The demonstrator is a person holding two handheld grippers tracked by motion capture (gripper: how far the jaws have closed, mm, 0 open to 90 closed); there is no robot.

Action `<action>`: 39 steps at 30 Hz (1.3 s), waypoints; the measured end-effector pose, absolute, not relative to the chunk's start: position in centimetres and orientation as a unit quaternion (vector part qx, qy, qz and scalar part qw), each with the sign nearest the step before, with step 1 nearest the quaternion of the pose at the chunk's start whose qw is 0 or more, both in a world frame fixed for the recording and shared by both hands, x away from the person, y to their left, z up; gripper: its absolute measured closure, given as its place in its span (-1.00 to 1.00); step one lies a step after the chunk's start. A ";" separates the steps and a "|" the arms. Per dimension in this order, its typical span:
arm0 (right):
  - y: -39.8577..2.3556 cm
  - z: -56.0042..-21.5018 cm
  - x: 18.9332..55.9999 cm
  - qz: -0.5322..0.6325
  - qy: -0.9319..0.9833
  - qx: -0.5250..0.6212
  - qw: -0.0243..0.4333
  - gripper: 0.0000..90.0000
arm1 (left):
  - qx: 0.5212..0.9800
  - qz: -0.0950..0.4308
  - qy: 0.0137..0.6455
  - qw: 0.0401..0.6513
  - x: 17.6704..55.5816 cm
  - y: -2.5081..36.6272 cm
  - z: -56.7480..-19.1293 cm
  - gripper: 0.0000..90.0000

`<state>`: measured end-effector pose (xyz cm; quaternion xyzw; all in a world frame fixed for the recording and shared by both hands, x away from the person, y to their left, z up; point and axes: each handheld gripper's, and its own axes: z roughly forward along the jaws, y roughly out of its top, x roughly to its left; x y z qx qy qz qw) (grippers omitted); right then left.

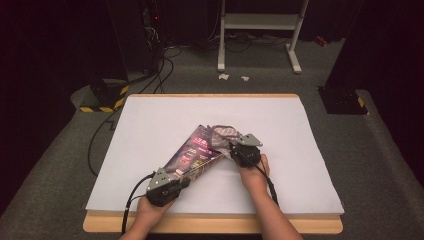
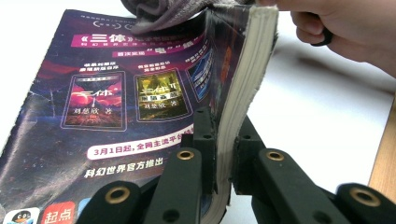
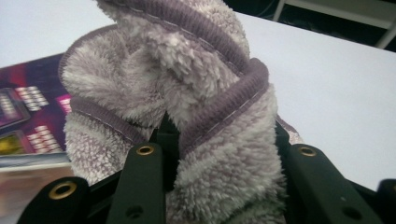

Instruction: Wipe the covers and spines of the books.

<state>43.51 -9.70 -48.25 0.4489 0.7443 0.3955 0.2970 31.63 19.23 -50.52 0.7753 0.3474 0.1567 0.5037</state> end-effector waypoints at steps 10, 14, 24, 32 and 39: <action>-12.3 -49.1 45.9 0.377 0.726 0.493 0.296 0.39 | 0.773 0.154 0.348 0.507 31.7 19.4 -50.5 0.86; -13.2 -48.4 46.5 0.377 0.717 0.505 0.297 0.39 | 0.771 0.151 0.350 0.510 31.7 19.5 -50.6 0.86; -14.2 -46.2 45.9 0.386 0.711 0.497 0.315 0.39 | 0.772 0.149 0.349 0.510 31.7 19.5 -50.7 0.85; -15.3 -45.4 45.0 0.391 0.704 0.497 0.323 0.39 | 0.772 0.149 0.348 0.510 31.7 19.5 -50.7 0.84; -16.4 -44.7 44.4 0.395 0.697 0.498 0.331 0.39 | 0.772 0.150 0.349 0.510 31.7 19.4 -50.7 0.84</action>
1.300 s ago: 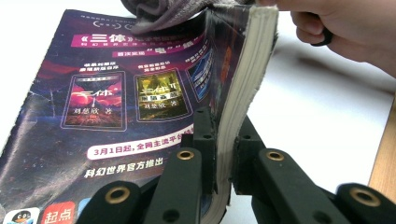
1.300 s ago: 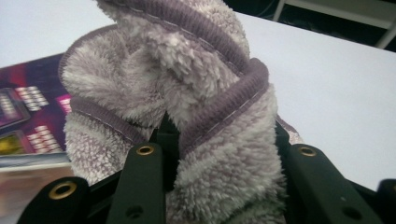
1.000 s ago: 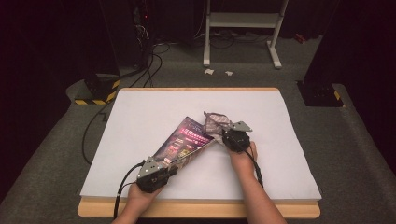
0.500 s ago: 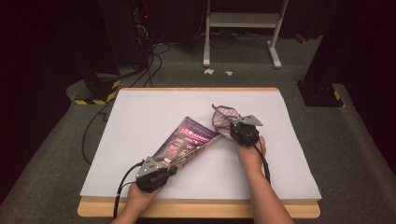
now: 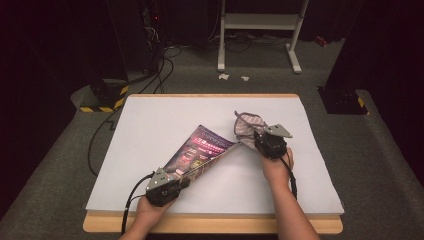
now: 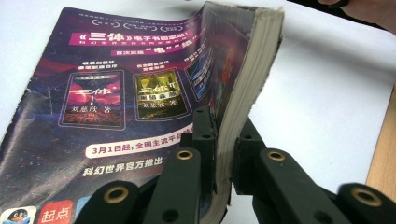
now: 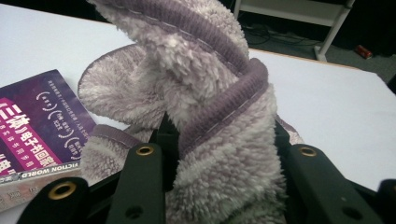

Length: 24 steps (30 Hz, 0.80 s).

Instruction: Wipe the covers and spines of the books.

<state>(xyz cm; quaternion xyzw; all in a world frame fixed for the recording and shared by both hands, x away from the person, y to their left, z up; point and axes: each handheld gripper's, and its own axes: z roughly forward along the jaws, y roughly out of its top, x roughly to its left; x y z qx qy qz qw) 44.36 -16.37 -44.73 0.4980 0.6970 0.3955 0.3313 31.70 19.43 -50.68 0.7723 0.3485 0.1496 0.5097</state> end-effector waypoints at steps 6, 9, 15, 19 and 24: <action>-17.2 -44.0 43.6 0.398 0.692 0.496 0.341 0.38 | 0.773 0.149 0.348 0.509 31.7 19.4 -50.7 0.84; -17.8 -43.5 43.2 0.400 0.690 0.496 0.344 0.38 | 0.773 0.149 0.348 0.509 31.7 19.4 -50.7 0.84; -19.0 -42.7 42.3 0.399 0.684 0.497 0.353 0.38 | 0.773 0.149 0.348 0.509 31.7 19.4 -50.7 0.83; -19.8 -42.5 41.8 0.395 0.682 0.499 0.360 0.38 | 0.773 0.150 0.348 0.508 31.7 19.4 -50.7 0.83; -20.9 -43.1 40.7 0.387 0.684 0.505 0.357 0.37 | 0.774 0.150 0.348 0.508 31.7 19.4 -50.7 0.84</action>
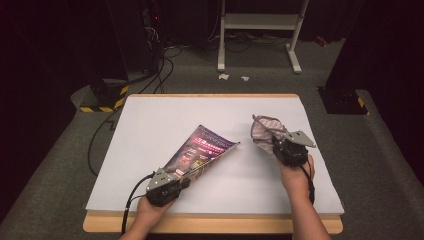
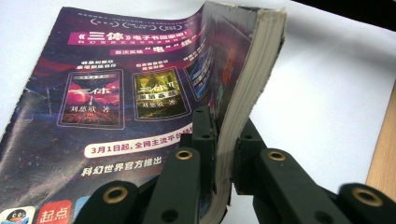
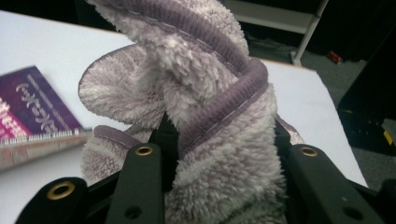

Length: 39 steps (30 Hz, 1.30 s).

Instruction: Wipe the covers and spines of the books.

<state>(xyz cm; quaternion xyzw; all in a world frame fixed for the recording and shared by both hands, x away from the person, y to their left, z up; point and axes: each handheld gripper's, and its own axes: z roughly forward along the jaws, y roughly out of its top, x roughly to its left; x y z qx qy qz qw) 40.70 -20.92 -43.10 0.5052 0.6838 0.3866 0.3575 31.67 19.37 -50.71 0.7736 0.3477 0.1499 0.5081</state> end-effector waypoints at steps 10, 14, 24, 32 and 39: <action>-21.5 -46.7 38.3 0.357 0.701 0.512 0.343 0.33 | 0.774 0.151 0.347 0.508 31.6 19.3 -50.7 0.82; -21.7 -48.0 37.7 0.347 0.709 0.515 0.335 0.31 | 0.774 0.151 0.347 0.508 31.7 19.3 -50.7 0.82; -23.0 -50.1 37.1 0.329 0.729 0.528 0.287 0.20 | 0.777 0.149 0.343 0.507 31.7 19.3 -50.8 0.81; -23.1 -50.0 37.3 0.339 0.735 0.525 0.264 -0.13 | 0.777 0.150 0.343 0.506 31.7 19.2 -50.8 0.77; -23.7 -49.3 37.2 0.355 0.731 0.528 0.248 -0.40 | 0.778 0.150 0.343 0.505 31.7 19.1 -50.8 0.77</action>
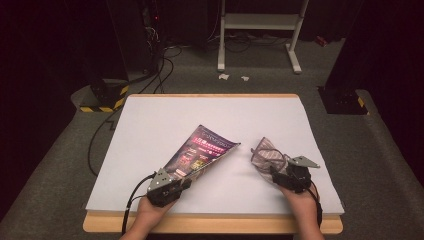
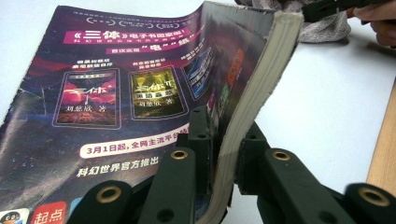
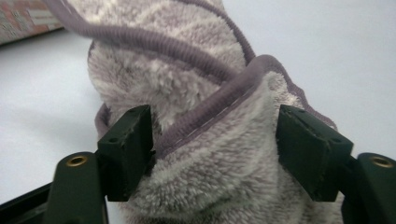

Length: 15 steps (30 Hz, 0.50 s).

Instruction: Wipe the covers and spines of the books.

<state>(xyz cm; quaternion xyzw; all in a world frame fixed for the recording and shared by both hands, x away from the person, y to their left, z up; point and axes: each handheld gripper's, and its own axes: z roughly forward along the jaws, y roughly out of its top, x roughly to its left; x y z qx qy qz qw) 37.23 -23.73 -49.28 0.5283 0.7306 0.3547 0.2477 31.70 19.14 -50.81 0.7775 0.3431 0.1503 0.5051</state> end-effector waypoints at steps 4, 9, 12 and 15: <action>-24.0 -48.7 37.0 0.368 0.724 0.530 0.247 -0.44 | 0.777 0.149 0.344 0.506 31.7 19.1 -50.8 0.77; -24.1 -47.8 36.6 0.376 0.723 0.520 0.255 -0.44 | 0.776 0.149 0.344 0.506 31.7 19.1 -50.8 0.77; -23.9 -47.1 36.3 0.382 0.720 0.516 0.263 -0.44 | 0.776 0.152 0.344 0.506 31.7 19.1 -50.8 0.77; -23.4 -46.1 35.7 0.397 0.717 0.504 0.273 -0.42 | 0.776 0.153 0.345 0.505 31.7 19.1 -50.7 0.78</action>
